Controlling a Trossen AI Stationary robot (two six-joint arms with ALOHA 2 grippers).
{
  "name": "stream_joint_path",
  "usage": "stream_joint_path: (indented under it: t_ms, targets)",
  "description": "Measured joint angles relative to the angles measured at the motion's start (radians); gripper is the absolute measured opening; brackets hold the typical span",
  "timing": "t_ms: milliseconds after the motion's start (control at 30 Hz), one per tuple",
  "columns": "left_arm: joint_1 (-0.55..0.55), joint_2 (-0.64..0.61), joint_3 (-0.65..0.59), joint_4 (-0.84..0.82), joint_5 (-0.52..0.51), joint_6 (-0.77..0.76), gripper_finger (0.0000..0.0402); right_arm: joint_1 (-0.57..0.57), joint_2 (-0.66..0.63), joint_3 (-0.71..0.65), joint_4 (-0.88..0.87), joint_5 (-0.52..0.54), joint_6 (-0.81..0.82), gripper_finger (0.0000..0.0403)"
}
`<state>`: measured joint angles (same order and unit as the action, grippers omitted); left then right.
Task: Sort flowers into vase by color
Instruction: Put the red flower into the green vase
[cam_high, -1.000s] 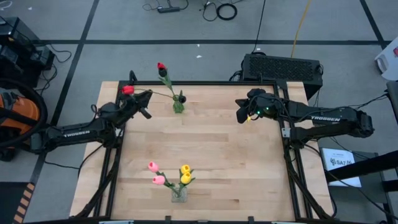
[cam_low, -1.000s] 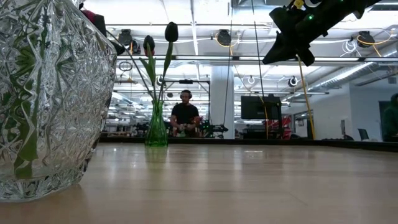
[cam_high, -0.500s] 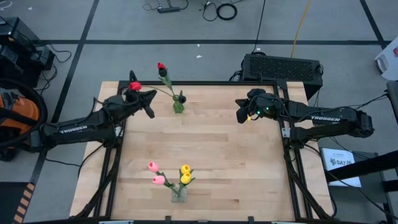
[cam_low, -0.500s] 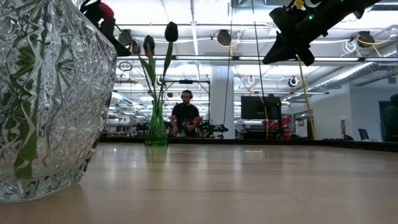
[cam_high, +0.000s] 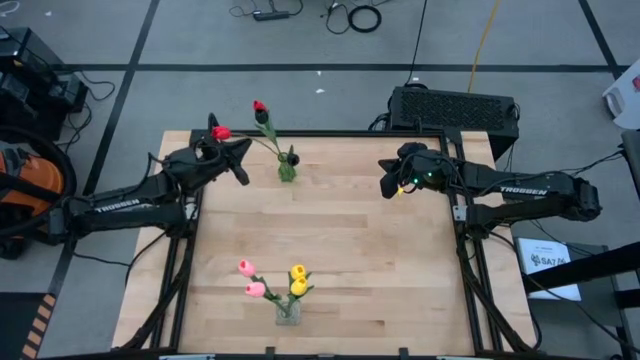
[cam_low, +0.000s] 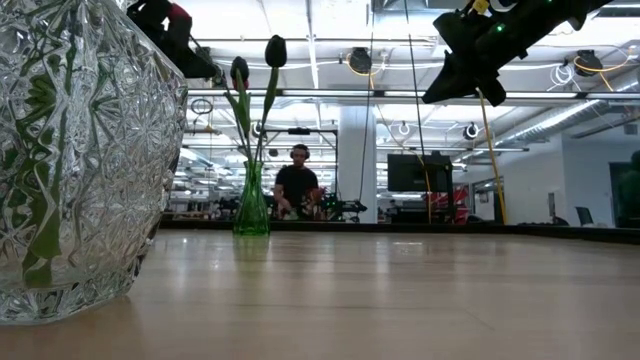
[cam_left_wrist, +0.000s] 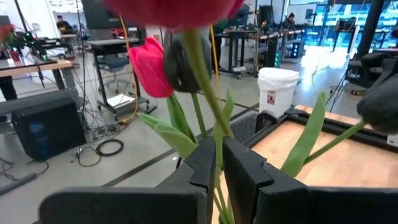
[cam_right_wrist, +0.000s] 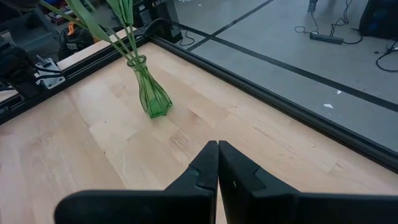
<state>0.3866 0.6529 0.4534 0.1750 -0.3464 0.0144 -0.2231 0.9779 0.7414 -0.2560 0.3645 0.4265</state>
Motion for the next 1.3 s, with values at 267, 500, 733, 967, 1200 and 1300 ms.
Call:
stream_joint_path:
  t_ms: [267, 500, 733, 967, 1200, 1300]
  targets:
    - [0.000, 0.003, 0.005, 0.017, -0.003, -0.006, 0.0035, 0.000, 0.000, 0.000, 0.000, 0.000, -0.001, 0.0004]
    - [0.000, 0.005, 0.017, -0.002, -0.002, -0.008, 0.0035, 0.000, 0.000, 0.000, 0.000, 0.000, -0.001, 0.0004]
    - [0.000, 0.007, 0.021, -0.065, 0.023, -0.009, 0.0035, 0.000, 0.000, 0.000, 0.000, -0.003, -0.001, 0.0004]
    - [0.000, 0.007, 0.021, -0.065, 0.112, -0.010, 0.0080, 0.000, 0.000, 0.000, 0.000, -0.003, -0.005, 0.0004]
    - [0.000, 0.007, 0.021, -0.065, 0.193, -0.009, 0.0138, 0.000, 0.000, 0.000, 0.000, -0.003, -0.005, 0.0004]
    - [-0.001, 0.007, 0.021, -0.094, 0.263, -0.011, 0.0141, 0.000, 0.000, 0.000, 0.000, -0.003, -0.004, 0.0004]
